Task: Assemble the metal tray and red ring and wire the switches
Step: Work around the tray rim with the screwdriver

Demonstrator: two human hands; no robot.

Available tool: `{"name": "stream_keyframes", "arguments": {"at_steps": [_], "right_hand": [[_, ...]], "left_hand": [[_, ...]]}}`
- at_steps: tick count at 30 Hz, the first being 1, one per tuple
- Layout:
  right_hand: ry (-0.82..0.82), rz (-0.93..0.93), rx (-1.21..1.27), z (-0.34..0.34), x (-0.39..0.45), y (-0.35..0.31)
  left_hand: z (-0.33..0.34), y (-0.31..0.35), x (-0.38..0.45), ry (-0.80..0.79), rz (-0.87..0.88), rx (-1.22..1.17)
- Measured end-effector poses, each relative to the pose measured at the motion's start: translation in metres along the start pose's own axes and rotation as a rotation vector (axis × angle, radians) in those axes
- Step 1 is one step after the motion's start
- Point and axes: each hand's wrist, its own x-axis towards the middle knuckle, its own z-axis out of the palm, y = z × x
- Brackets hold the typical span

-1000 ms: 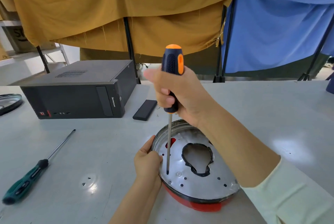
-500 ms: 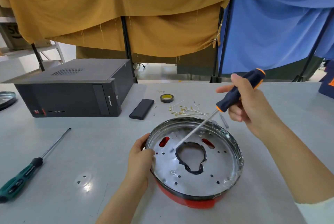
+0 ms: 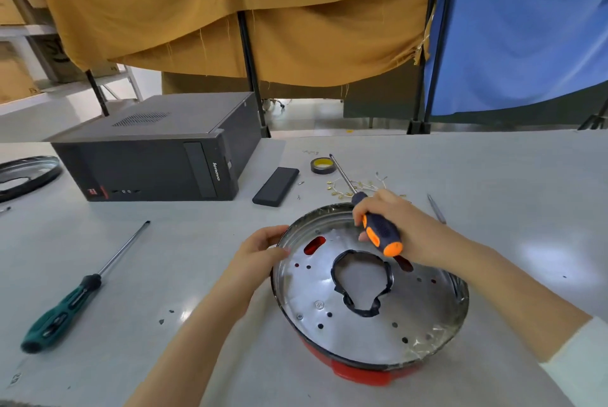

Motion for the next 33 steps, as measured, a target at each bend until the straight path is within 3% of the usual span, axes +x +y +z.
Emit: {"name": "stream_keyframes", "arguments": {"at_steps": [2,5,11,17,33], "right_hand": [[-0.141,0.027,-0.072,-0.001,0.005,0.006],[-0.186,-0.003,-0.285,0.001,0.004,0.017],[-0.155,-0.005,-0.128,0.001,-0.001,0.024],[-0.183,0.007,-0.096,0.0,-0.001,0.027],[-0.197,0.013,-0.087,0.002,0.001,0.027]], "left_hand": [[-0.007,0.004,0.01,-0.018,0.025,0.043],[-0.012,0.011,0.044,0.063,0.123,0.203],[0.01,0.025,0.137,0.016,0.275,0.807],[0.031,0.023,0.191,0.01,0.321,1.205],[0.034,0.017,0.206,0.105,0.321,1.245]]}}
